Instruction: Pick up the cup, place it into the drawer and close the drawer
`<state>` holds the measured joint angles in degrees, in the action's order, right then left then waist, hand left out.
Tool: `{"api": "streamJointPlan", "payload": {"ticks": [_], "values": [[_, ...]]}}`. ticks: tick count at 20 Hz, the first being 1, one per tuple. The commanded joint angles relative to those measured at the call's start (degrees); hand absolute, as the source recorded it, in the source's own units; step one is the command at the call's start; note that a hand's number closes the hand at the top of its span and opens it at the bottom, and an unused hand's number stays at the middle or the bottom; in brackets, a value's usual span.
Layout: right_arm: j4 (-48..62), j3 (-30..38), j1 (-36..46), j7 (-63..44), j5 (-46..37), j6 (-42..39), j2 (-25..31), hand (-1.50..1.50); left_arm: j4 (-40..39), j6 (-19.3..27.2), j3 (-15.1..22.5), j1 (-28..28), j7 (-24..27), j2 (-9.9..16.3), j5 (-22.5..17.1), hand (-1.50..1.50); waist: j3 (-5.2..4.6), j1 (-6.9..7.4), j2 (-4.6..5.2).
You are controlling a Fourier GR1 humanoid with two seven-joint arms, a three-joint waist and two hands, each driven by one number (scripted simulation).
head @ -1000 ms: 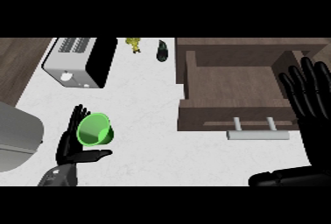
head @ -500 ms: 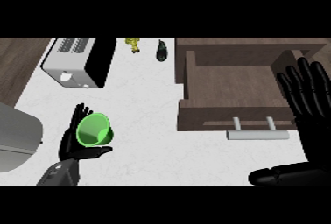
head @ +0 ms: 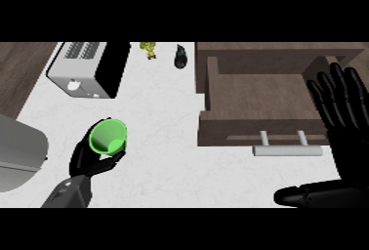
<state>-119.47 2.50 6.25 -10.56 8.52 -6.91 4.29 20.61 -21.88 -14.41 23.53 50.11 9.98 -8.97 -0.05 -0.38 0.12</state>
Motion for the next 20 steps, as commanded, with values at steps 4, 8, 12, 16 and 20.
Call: {"api": "streamJointPlan", "payload": {"ticks": [4, 8, 12, 16, 20], "values": [[-2.44, 1.92, 0.18, -3.3, 3.03, -0.73, 1.64, -1.5, 1.11, -3.31, -0.06, 1.87, 6.03, -1.4, -0.72, 1.5, -0.01, -0.26, -0.02], [-2.04, 1.16, 1.77, -3.04, 1.71, 0.54, 0.83, -1.5, 0.12, 1.18, 0.09, 0.85, 11.92, -1.79, 0.78, 1.5, -0.06, -0.41, 0.14], [-1.97, -2.0, -1.48, -0.03, -1.57, 0.7, -1.34, -1.5, 3.91, 4.37, -1.32, -2.06, 12.02, -1.84, -1.13, 1.5, 0.0, 0.16, -0.06], [-0.65, -0.53, -3.38, 2.53, -1.67, -0.83, -0.27, -1.5, 5.21, 7.43, -2.12, -1.58, 12.89, -2.98, -1.95, 1.5, 0.01, 0.02, -0.04], [-0.28, 2.91, 0.41, -1.08, 1.8, -0.9, 1.97, -1.5, 14.42, 4.46, -1.39, -2.09, 6.78, -1.4, -4.04, 1.5, 0.08, 0.66, -0.28]]}}
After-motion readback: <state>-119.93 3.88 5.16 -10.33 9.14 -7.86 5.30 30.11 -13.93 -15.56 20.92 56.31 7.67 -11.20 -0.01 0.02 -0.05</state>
